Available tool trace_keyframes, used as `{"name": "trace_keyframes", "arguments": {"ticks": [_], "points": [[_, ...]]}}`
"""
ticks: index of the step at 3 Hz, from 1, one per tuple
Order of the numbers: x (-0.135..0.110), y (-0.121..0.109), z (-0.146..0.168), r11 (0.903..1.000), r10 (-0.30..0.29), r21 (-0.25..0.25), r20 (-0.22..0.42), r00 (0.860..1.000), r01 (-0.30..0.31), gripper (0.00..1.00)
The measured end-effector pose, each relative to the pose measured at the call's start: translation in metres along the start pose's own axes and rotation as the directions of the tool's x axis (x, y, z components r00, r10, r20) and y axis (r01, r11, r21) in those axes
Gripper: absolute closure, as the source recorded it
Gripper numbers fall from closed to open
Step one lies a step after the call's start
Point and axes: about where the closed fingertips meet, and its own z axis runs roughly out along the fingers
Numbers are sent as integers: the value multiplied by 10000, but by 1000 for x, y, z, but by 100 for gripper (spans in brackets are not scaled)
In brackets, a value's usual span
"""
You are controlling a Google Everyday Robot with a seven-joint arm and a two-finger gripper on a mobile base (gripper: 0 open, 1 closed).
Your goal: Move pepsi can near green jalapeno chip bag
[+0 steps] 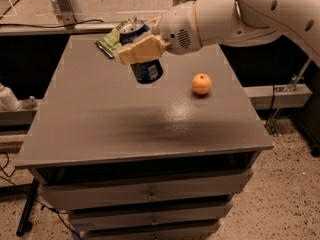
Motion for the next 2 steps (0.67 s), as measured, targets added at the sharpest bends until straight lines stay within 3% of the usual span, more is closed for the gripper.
{"name": "trace_keyframes", "arguments": {"ticks": [1, 2], "points": [[-10, -35, 10, 9951, -868, 538, 710, 9937, 831, 100], [-32, -94, 24, 9667, -2332, 1413, 1420, 9620, 2135, 100]]}}
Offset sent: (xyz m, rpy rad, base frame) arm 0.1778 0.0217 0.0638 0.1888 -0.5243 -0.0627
